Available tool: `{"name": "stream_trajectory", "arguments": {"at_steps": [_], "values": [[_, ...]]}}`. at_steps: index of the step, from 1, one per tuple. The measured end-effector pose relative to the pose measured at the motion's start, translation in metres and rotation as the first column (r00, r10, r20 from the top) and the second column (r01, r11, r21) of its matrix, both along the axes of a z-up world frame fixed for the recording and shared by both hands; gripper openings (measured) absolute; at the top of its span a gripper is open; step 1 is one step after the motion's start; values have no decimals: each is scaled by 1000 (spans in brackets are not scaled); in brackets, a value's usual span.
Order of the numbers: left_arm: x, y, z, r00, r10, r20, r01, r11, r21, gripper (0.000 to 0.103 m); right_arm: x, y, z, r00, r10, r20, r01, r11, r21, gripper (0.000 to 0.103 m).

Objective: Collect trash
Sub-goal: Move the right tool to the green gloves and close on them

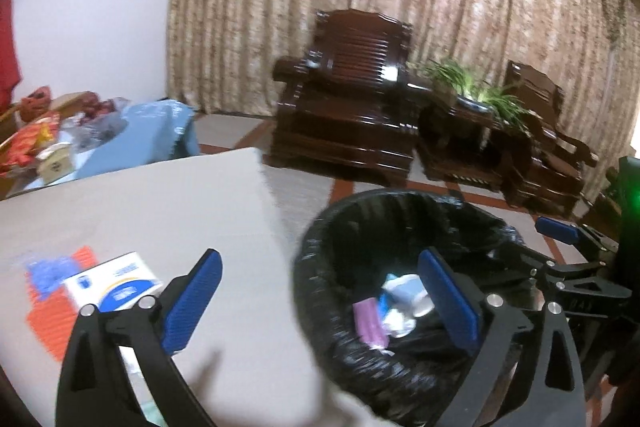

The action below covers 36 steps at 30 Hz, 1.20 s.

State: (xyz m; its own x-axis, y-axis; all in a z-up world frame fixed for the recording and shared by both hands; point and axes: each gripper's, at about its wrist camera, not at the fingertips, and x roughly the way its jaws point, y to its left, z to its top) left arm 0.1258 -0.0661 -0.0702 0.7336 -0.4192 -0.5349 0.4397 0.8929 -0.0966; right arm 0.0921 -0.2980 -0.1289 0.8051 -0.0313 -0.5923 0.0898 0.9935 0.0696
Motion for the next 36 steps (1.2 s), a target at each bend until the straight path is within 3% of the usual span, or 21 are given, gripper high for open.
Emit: {"name": "stream_trajectory", "arguments": {"at_steps": [8,21,28,36], "values": [[-17,76,2,986,165,15,-165,986,5,97,12,49,8,993,118,8,-118,993,1,98],[-47,188,-27,910,414,-5,-412,909,63,96,22,156,11,936,351,23,-352,936,15,98],[-54,213,-47,887,460,-35,-456,886,81,95,28,204,0,897,443,5,-443,896,17,98],[-55,226,-61,881,471,-50,-465,880,101,92,32,235,-32,873,484,-67,-482,875,45,97]]}}
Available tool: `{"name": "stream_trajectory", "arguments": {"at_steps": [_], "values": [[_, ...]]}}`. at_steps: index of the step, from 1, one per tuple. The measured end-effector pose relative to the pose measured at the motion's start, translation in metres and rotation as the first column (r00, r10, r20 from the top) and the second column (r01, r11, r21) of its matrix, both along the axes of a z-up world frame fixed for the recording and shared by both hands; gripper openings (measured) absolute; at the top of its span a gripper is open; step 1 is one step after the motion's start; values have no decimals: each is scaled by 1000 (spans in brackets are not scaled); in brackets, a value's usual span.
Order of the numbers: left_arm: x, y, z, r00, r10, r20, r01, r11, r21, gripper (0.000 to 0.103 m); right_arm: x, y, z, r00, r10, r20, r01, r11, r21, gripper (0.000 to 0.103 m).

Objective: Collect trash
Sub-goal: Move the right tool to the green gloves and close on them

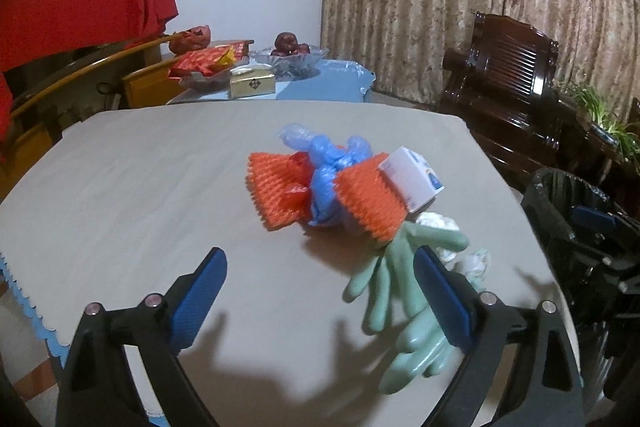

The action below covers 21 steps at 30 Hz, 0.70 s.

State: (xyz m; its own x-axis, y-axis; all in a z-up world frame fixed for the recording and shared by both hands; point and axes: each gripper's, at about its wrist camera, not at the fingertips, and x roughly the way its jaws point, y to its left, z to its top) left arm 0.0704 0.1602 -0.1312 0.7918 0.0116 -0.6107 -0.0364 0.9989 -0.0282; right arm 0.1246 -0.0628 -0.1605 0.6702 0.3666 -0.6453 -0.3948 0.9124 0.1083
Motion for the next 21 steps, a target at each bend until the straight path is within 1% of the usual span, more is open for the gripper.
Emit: {"name": "stream_trajectory", "arguments": {"at_steps": [2,10,13,16,21], "values": [[0,4,-3,1000,7,-5,-7,1000,1,91,1,7,-6,1000,9,-15,-9,1000,-3,97],[-5,21,-17,999,23,-32,-23,1000,-12,90,1,37,-18,998,56,-27,-56,998,-12,96],[-8,26,-20,999,29,-38,-30,999,-14,90,4,48,-26,997,61,-40,-62,998,-29,96],[-10,30,-22,999,34,-42,-35,999,-18,90,9,57,-40,996,59,-72,-63,996,-56,96],[-9,36,-24,998,43,-45,-44,999,-23,90,12,61,-60,989,52,-141,-61,996,-58,96]]}}
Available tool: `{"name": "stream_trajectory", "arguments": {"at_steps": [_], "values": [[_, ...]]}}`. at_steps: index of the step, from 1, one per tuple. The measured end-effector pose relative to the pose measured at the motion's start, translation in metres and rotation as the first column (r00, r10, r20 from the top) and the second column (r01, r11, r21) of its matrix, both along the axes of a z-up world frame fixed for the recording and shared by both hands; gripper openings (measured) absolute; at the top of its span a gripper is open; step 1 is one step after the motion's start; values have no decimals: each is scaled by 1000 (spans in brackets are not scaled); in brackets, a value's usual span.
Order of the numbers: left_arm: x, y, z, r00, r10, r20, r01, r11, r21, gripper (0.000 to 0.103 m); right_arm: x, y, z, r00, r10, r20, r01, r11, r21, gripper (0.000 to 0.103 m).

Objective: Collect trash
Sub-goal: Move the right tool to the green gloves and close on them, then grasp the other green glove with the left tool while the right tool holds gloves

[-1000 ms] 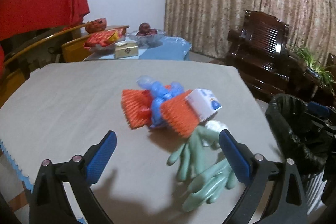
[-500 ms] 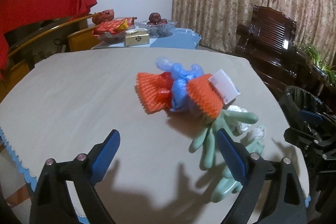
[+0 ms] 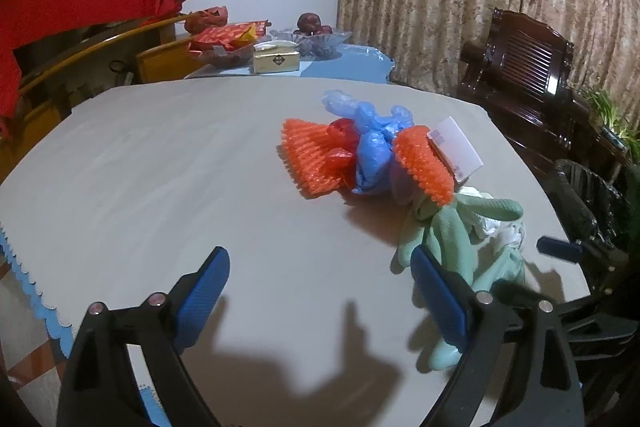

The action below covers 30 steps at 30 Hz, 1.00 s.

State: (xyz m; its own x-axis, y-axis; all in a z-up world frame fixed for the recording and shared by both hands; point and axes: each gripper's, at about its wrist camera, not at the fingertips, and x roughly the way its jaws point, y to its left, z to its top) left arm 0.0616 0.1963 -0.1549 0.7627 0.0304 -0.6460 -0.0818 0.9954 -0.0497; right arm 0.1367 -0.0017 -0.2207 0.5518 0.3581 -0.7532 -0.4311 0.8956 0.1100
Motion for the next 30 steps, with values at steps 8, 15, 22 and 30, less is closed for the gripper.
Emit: {"name": "stream_trajectory", "arguments": {"at_steps": [8,15,22,30], "values": [[1,4,-1,1000,2,-4,-2,1000,-8,90,1,4,-12,996,68,-63,-64,996,59,57],[3,-2,-1,1000,-17,-10,17,1000,-17,90,-1,0,-1,987,135,-83,-124,984,126,23],[12,-24,-4,997,-66,-29,65,997,-29,90,-6,-16,20,986,157,-49,-152,985,83,16],[25,-49,-8,991,-126,-42,124,991,-49,89,0,-46,27,994,109,-17,-108,994,10,15]]}}
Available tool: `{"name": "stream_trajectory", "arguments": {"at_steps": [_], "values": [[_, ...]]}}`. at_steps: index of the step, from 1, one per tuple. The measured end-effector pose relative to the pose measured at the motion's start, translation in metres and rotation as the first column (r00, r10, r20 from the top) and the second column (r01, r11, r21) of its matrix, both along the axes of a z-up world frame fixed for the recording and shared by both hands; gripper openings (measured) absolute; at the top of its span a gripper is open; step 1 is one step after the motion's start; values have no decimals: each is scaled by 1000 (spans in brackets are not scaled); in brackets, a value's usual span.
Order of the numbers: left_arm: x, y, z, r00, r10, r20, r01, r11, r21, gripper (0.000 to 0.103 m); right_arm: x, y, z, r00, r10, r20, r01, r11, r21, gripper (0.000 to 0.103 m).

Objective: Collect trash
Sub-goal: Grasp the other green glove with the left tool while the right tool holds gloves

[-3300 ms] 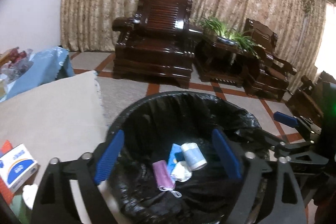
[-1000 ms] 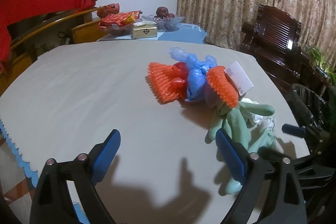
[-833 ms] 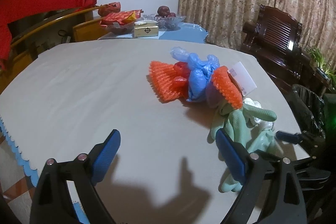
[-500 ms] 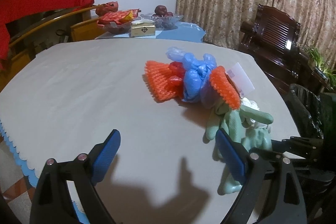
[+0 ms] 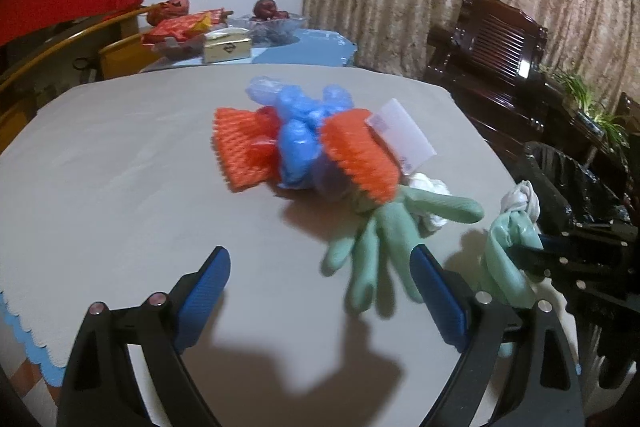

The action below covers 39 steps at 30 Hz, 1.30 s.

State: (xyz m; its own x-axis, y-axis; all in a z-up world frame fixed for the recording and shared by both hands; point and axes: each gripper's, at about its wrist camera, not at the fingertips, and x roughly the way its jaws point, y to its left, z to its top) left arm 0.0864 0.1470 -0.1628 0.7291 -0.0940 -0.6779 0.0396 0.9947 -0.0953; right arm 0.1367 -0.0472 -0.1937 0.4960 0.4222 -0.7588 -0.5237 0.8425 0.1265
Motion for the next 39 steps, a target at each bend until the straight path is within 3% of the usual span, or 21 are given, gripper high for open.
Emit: {"name": "stream_trajectory", "arguments": {"at_steps": [5,11,13,17,21,23,30,34,36,39], "values": [[8,-14,-5,1000,-24,-10,24,1000,-6,89,14,-15,-10,999,-30,-15,30,1000,-4,15],[23,-24,-17,998,-48,-50,47,999,-29,80,21,-19,-15,1000,-20,-21,20,1000,-10,15],[33,-26,-26,996,-49,-79,45,998,-48,73,21,-18,-17,1000,-18,-24,18,1000,-9,15],[45,-28,-42,990,-62,-126,55,996,-63,45,23,-17,-19,999,-21,-29,20,1000,-6,16],[44,-24,-40,991,-69,-119,60,995,-80,18,23,-17,-20,999,-23,-30,23,1000,-17,24],[39,-19,-37,991,-64,-118,54,994,-93,15,23,-17,-20,999,-29,-35,28,999,-17,27],[19,-13,-28,990,-61,-125,51,995,-84,13,21,-16,-18,998,-38,-58,37,999,-20,61],[23,-12,-36,986,-53,-156,38,994,-101,26,23,-11,-26,996,-43,-79,39,998,-44,62],[27,-10,-36,987,-45,-154,27,993,-114,41,24,-9,-30,994,-52,-93,47,998,-48,62],[33,-11,-38,988,-47,-149,29,992,-120,41,26,-7,-36,991,-62,-117,58,998,-35,56]]}}
